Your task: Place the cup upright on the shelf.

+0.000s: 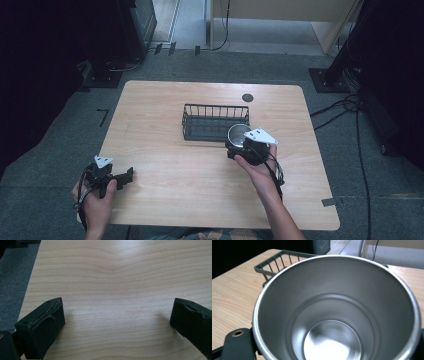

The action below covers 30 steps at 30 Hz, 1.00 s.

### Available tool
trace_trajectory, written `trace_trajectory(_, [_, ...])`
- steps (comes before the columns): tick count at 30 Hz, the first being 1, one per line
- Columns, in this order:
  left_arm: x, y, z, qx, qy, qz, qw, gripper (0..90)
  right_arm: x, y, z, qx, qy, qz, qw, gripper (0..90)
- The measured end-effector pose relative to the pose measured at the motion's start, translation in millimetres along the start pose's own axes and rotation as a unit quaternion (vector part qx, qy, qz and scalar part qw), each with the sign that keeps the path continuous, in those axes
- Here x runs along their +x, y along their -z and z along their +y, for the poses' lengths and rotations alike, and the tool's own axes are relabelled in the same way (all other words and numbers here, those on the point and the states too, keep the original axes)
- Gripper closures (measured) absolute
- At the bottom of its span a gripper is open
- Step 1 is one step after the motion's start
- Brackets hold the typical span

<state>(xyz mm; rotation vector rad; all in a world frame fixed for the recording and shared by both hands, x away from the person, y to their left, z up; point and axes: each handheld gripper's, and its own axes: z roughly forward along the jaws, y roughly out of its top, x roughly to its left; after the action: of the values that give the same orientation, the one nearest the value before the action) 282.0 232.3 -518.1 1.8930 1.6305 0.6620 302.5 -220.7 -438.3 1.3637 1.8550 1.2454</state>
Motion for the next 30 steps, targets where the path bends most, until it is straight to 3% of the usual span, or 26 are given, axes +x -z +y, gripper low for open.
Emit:
trace_trajectory(20, [-0.2,-0.1,0.0,-0.001,0.001,0.0,1.0,0.0,4.5,-15.3,46.3,-0.03,0.002,-0.003,0.9995,16.8])
trace_trajectory(30, [-0.1,-0.1,0.0,-0.001,0.001,0.0,1.0,0.0,2.7,-27.4,60.0,-0.041,-0.003,-0.008,0.9991,16.8])
